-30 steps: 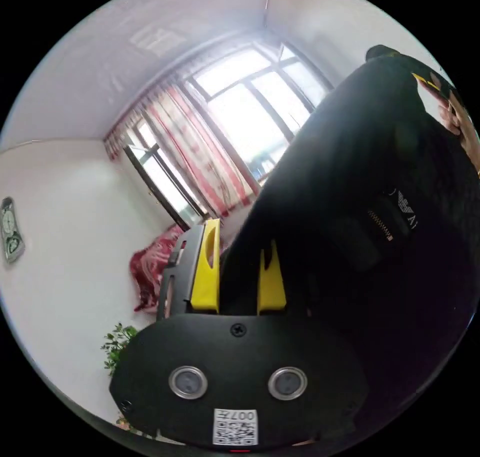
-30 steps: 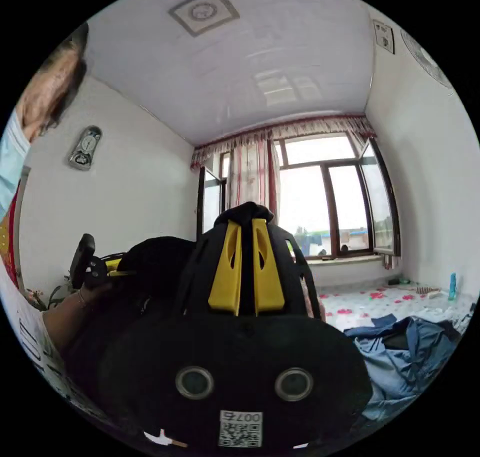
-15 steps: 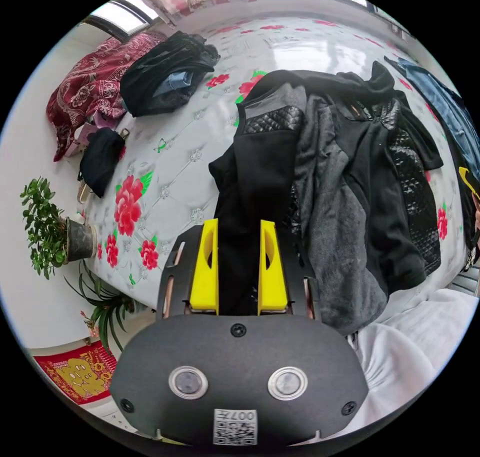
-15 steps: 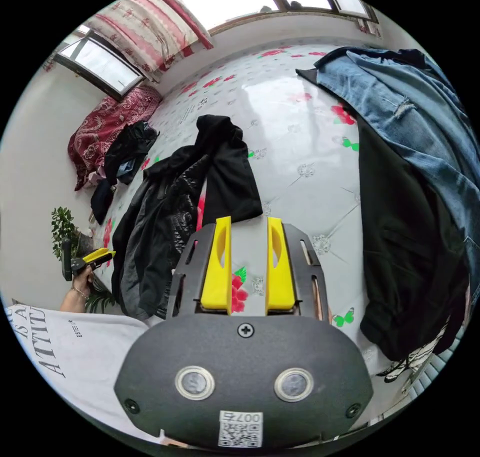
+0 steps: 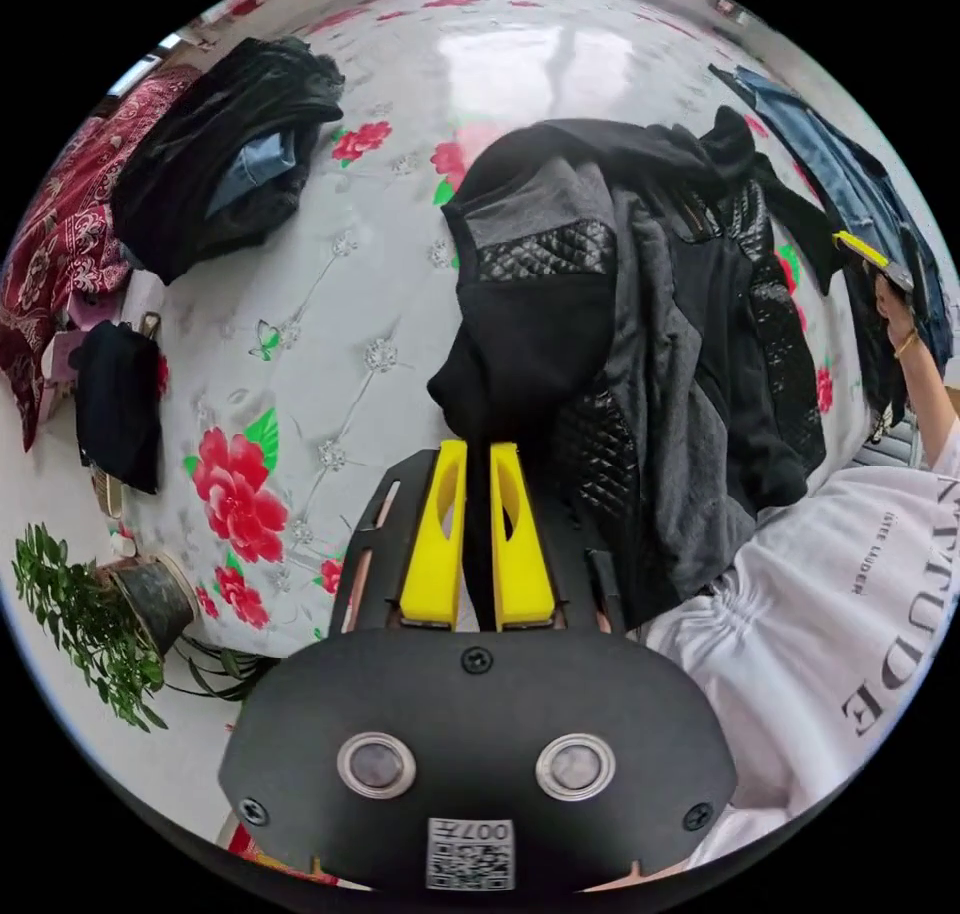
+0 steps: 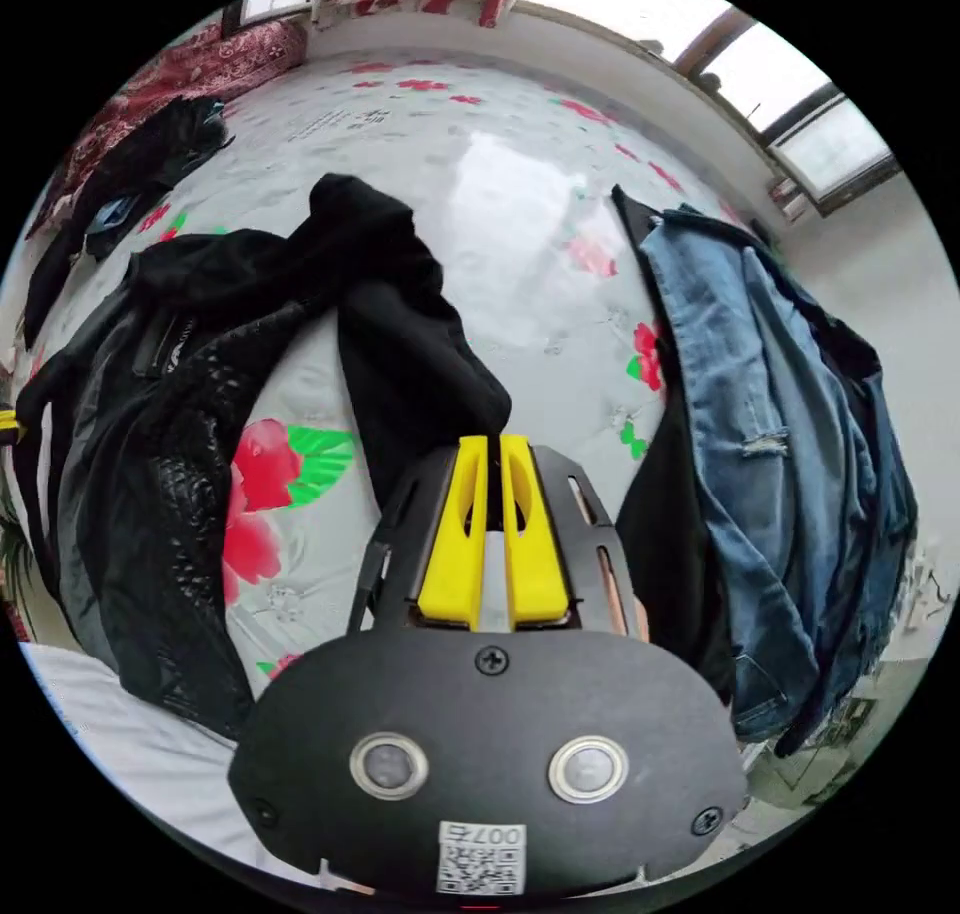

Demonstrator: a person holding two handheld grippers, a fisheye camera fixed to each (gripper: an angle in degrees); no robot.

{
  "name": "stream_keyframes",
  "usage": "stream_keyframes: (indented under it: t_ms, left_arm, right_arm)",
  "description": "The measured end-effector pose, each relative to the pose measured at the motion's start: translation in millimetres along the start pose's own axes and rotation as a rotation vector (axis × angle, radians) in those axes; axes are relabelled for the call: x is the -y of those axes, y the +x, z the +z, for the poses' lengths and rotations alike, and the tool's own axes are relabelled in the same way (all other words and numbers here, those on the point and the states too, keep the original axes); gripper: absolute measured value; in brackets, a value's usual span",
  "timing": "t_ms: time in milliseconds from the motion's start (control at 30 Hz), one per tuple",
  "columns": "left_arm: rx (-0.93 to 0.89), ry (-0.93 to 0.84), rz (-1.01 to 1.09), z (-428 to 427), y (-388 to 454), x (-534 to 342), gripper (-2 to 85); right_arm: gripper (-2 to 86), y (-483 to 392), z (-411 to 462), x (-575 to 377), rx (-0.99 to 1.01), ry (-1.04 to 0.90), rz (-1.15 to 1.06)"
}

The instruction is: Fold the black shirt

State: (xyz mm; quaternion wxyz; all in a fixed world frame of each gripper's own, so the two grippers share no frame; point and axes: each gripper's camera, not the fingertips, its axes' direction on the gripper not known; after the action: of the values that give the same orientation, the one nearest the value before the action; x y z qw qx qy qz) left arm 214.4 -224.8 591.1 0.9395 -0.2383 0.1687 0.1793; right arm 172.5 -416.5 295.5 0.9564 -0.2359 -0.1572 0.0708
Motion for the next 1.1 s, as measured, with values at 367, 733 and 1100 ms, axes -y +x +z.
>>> stream_keyframes:
  t_ms: [367, 733, 1100]
  left_arm:
    - [-0.015, -0.008, -0.082, -71.3, -103.3, 78.3, 4.9]
    - [-0.121, -0.059, 0.054, -102.6, -132.7, 86.0, 3.8]
    - [0.24, 0.076, -0.226, -146.0, -169.3, 126.0, -0.5]
  right_arm:
    - [6.9, -24.3, -65.0, 6.4, 0.206, 0.304, 0.049]
    - [5.4, -309.5, 18.7, 57.4, 0.183, 0.107, -0.727]
    - [5.8, -182.4, -2.8, 196.8, 0.262, 0.162, -0.192]
